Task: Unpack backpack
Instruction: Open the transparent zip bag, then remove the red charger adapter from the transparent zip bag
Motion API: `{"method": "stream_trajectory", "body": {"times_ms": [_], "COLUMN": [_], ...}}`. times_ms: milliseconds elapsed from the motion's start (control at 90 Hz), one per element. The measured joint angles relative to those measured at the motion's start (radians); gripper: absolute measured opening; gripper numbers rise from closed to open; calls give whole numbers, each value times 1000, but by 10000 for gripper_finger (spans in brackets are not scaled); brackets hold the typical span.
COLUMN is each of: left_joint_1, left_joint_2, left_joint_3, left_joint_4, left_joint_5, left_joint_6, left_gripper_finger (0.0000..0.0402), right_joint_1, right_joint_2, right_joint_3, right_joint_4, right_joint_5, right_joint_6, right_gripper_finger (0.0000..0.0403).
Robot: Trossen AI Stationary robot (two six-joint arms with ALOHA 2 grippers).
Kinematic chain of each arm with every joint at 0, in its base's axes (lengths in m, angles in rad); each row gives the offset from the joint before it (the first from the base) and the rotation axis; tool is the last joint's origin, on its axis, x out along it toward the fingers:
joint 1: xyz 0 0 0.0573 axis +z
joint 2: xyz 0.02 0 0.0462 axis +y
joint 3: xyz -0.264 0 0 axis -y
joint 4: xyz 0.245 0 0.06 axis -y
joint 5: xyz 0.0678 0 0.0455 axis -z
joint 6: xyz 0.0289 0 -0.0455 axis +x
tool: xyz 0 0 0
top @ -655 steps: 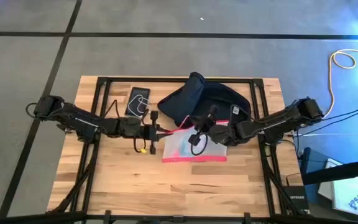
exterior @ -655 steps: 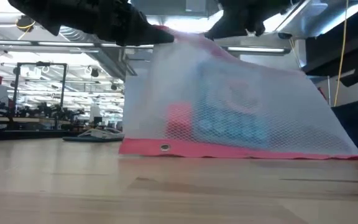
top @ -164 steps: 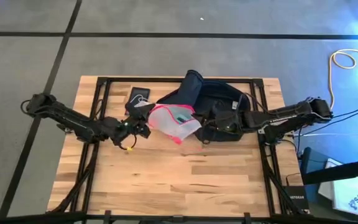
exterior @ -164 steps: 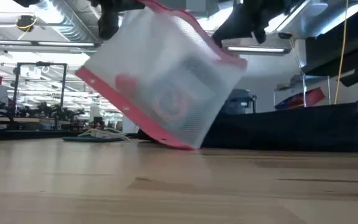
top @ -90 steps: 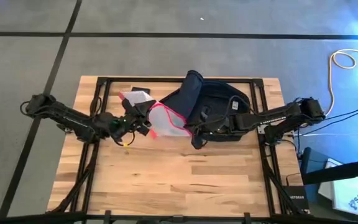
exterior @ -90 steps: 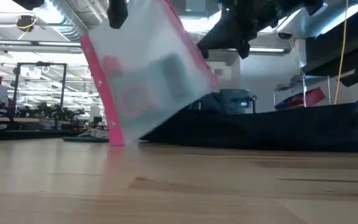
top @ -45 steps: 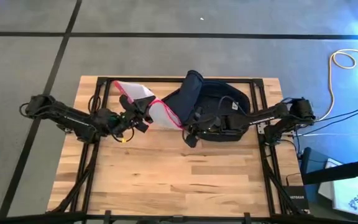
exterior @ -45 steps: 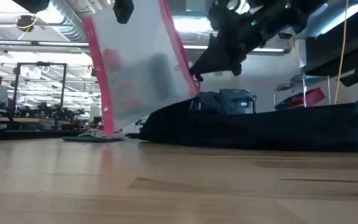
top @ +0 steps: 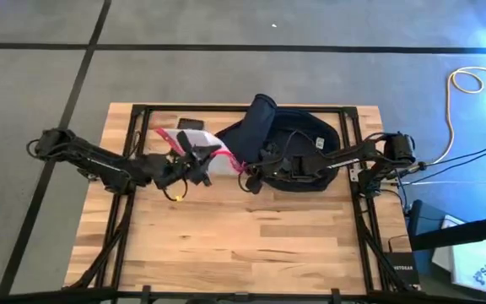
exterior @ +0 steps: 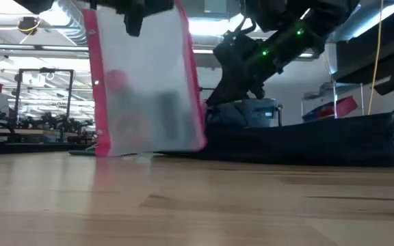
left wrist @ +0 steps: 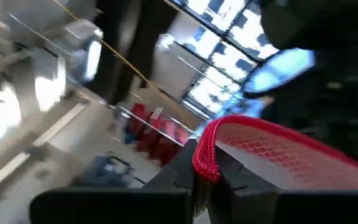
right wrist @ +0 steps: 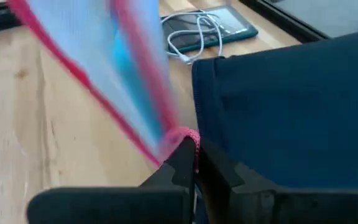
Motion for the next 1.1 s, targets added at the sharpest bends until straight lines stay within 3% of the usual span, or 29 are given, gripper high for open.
{"method": "stream_trajectory", "body": {"times_ms": [222, 578, 867, 1100], "left_joint_1": [-34, -127, -155, -155], "left_joint_2": [71, 107, 107, 107], "left_joint_3": [0, 0, 0, 0], "left_joint_4": [-78, -355, -483, -530], "left_joint_5": [-1, -5, -5, 9], "left_joint_6": [-236, -460, -534, -600], "left_gripper_finger": [0, 0, 0, 0], "right_joint_1": [0, 24, 90, 184], "right_joint_2": [15, 16, 16, 16], "right_joint_3": [-1, -1, -1, 0], "right_joint_4": [-15, -9, -7, -5], "right_joint_5": [61, 21, -50, 13], "right_joint_6": [8, 17, 0, -65], "right_gripper_finger": [0, 0, 7, 30]}}
